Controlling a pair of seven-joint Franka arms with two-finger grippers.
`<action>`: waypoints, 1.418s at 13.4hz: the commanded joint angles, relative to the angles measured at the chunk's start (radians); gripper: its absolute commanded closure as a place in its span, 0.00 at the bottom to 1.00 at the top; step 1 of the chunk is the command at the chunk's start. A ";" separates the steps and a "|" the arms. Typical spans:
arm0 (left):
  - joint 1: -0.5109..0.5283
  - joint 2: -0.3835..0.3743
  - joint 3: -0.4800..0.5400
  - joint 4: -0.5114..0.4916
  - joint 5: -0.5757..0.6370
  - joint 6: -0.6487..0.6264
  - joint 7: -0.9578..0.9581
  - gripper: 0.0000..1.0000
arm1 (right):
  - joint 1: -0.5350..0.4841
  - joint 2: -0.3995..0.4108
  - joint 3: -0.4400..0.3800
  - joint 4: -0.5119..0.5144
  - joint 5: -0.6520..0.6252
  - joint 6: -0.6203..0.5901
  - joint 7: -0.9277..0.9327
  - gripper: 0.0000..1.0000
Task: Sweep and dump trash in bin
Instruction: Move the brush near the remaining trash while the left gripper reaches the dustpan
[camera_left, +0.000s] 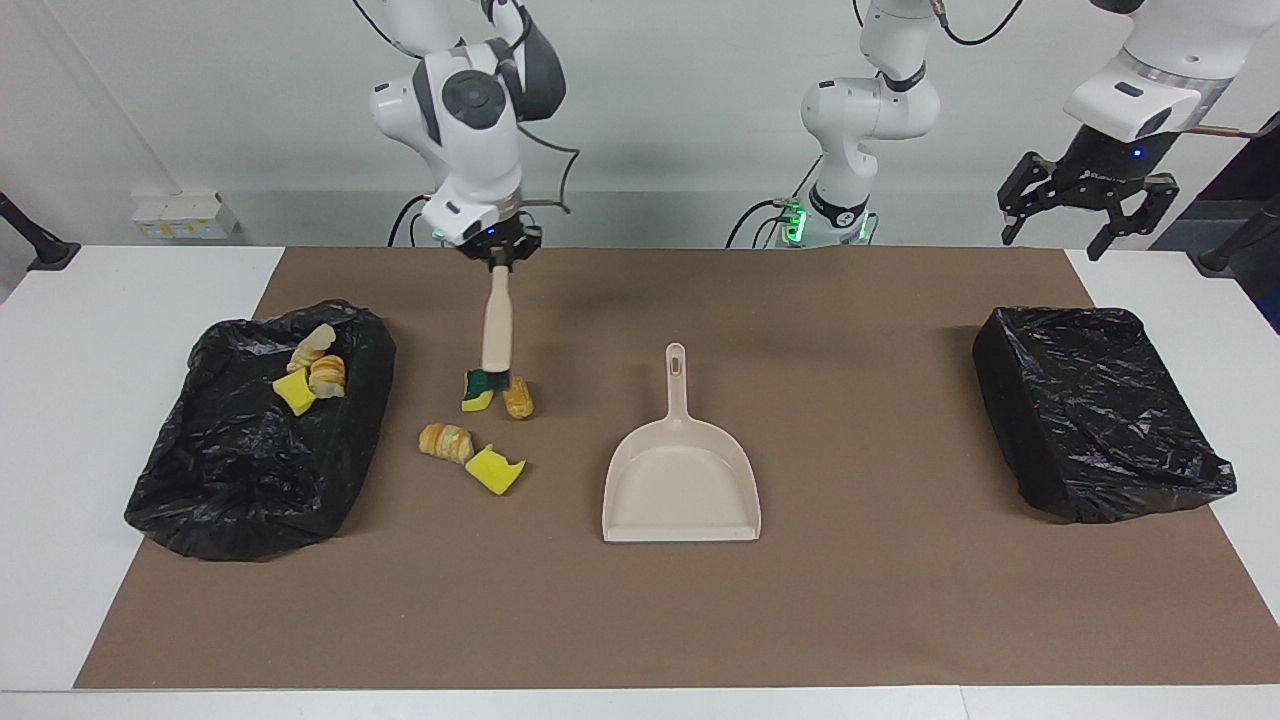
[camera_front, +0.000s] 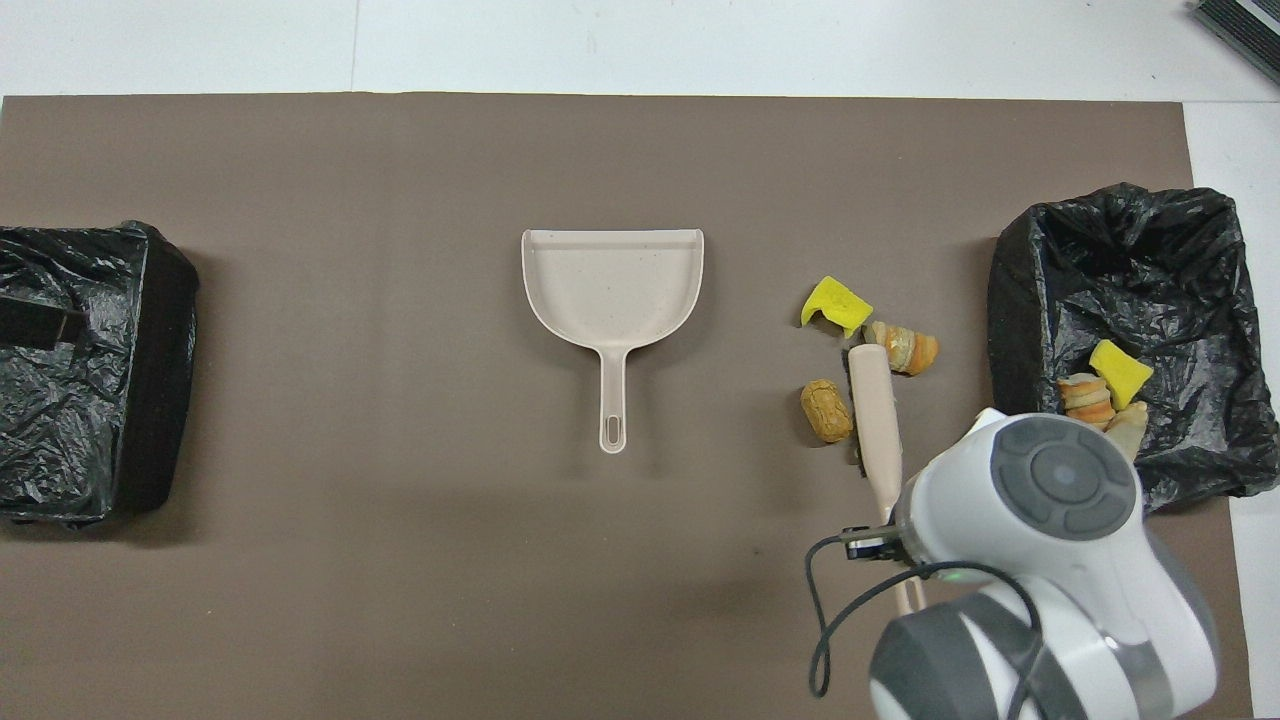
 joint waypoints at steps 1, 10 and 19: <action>-0.001 0.020 -0.024 0.024 -0.006 0.009 -0.031 0.00 | -0.088 0.138 0.012 0.133 -0.122 -0.030 -0.166 1.00; -0.315 0.136 -0.057 -0.126 0.037 0.313 -0.425 0.00 | -0.150 0.355 0.015 0.241 -0.239 0.072 -0.259 1.00; -0.545 0.307 -0.057 -0.278 0.092 0.642 -0.755 0.00 | -0.084 0.382 0.024 0.231 0.058 0.070 -0.239 1.00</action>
